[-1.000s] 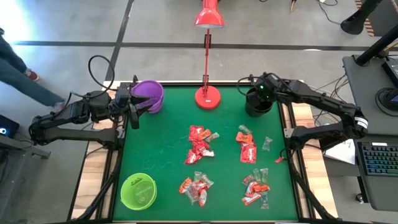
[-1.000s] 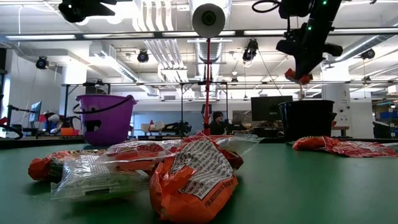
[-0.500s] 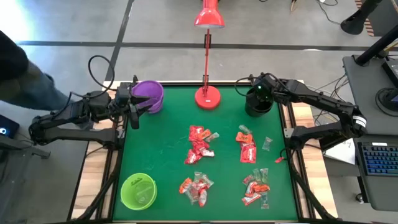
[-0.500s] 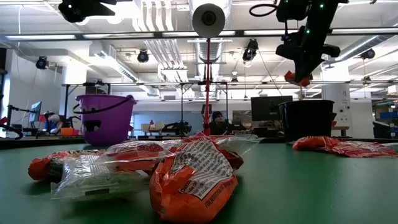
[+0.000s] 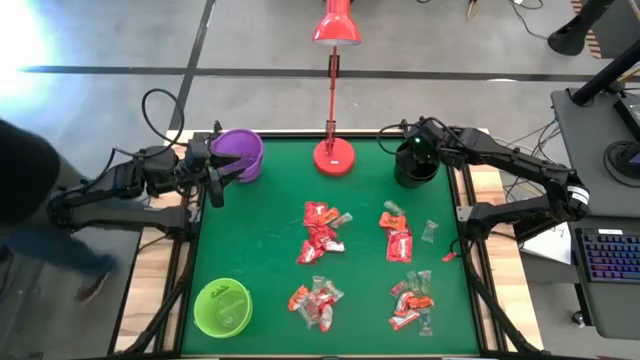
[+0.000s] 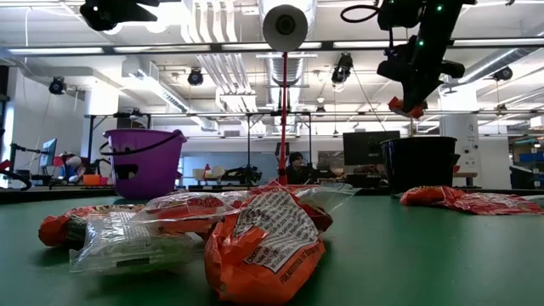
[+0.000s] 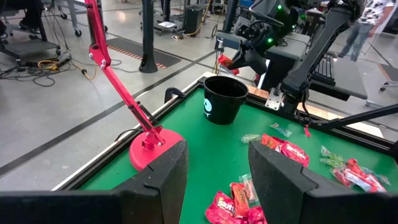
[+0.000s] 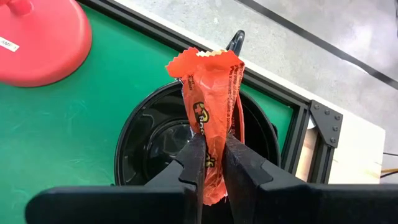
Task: Sort candy
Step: Put the orange chocolate into the black bucket, then put the red candy into the violet bucket
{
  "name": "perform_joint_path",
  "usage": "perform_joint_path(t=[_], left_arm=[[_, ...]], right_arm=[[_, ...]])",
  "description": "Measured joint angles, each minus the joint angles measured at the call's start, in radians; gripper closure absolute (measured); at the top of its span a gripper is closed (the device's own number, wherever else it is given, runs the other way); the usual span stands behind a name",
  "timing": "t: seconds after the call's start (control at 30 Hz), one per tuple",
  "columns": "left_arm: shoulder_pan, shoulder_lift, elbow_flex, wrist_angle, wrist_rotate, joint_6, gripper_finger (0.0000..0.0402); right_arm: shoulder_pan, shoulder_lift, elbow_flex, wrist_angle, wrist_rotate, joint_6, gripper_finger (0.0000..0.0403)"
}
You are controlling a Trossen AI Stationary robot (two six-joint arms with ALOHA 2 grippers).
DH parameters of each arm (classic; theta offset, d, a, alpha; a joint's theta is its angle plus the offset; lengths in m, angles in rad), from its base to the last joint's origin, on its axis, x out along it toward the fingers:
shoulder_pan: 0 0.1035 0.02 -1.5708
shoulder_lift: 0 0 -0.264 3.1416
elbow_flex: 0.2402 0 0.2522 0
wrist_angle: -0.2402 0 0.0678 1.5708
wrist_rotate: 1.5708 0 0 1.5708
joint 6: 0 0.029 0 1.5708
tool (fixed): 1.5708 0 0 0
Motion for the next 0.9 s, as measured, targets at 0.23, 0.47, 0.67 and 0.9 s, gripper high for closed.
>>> perform_joint_path(t=[0.23, 0.47, 0.67, 0.9], left_arm=[[0.0, 0.0, 0.0, 0.0, 0.0, 0.0, 0.0249], [0.0, 0.0, 0.0, 0.0, -0.008, 0.0, 0.0249], [0.0, 0.0, 0.0, 0.0, -0.009, 0.0, 0.0249], [0.0, 0.0, 0.0, 0.0, -0.009, 0.0, 0.0249]], right_arm=[[0.0, 0.0, 0.0, 0.005, 0.035, 0.002, 0.0362], [0.0, 0.0, 0.0, 0.007, 0.046, 0.018, 0.0362], [0.0, 0.0, 0.0, 0.006, 0.045, 0.018, 0.0328], [0.0, 0.0, 0.0, 0.001, 0.053, 0.013, 0.0281]])
